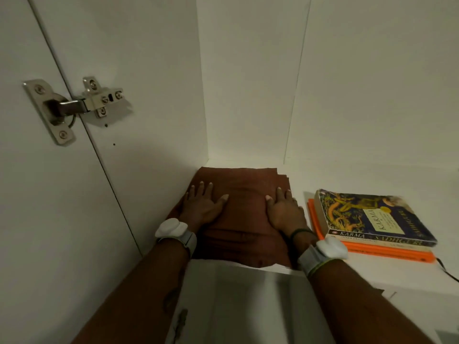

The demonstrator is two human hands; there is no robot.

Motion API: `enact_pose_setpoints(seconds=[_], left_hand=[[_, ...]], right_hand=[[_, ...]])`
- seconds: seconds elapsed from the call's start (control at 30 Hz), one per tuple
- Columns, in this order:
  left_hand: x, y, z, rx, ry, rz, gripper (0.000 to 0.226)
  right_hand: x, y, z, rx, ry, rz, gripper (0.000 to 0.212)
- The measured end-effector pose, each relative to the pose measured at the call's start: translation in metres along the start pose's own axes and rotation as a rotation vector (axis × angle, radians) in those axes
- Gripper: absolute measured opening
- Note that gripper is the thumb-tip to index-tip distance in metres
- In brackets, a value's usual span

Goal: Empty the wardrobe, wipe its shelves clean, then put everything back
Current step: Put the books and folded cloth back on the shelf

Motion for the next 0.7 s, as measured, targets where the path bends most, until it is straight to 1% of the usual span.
enact_pose_setpoints(seconds=[0.1, 0.17, 0.27, 0.3, 0.33, 0.4, 0.47, 0.5, 0.57, 0.7], left_hand=[[-0.002, -0.001, -0.004, -0.017, -0.004, 0.005, 0.09], [-0.005, -0.004, -0.007, -0.028, 0.003, 0.006, 0.09], [-0.007, -0.008, -0.008, -0.04, 0.004, -0.041, 0.088], [-0.006, -0.011, -0.008, -0.068, -0.023, -0.068, 0.085], [-0.009, -0.016, -0.005, -0.093, -0.038, -0.095, 0.082], [-0.021, -0.02, 0.005, -0.122, -0.047, -0.109, 0.076], [-0.032, -0.01, 0.019, -0.112, -0.046, -0.068, 0.074], [-0.034, -0.004, 0.024, -0.108, -0.05, -0.04, 0.073], [-0.032, 0.003, 0.022, -0.117, -0.061, -0.007, 0.073], [-0.03, 0.008, -0.008, -0.09, -0.071, 0.006, 0.074]], right_hand=[[0.002, -0.001, -0.001, 0.006, 0.02, -0.008, 0.066], [0.004, -0.003, -0.003, -0.03, 0.022, -0.032, 0.064], [0.014, -0.025, 0.003, -0.182, -0.05, -0.011, 0.044], [0.022, -0.03, 0.008, -0.203, -0.087, 0.001, 0.039], [0.029, -0.035, 0.02, -0.2, -0.115, -0.009, 0.038], [0.038, -0.036, 0.051, -0.143, -0.139, -0.025, 0.05], [0.035, -0.029, 0.08, -0.108, -0.162, 0.032, 0.066], [0.033, -0.024, 0.09, -0.108, -0.177, 0.069, 0.07], [0.03, -0.018, 0.092, -0.132, -0.186, 0.094, 0.072], [0.035, -0.009, 0.06, -0.158, -0.189, 0.102, 0.072]])
Point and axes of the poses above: each hand's wrist, its own z-axis away from the middle knuckle, its own y-axis out of the palm, x = y × z, the point moved 9 cm from there along -z, towards the middle knuckle, and after that the axes turned 15 degrees about -x, right-handed, at the moved point
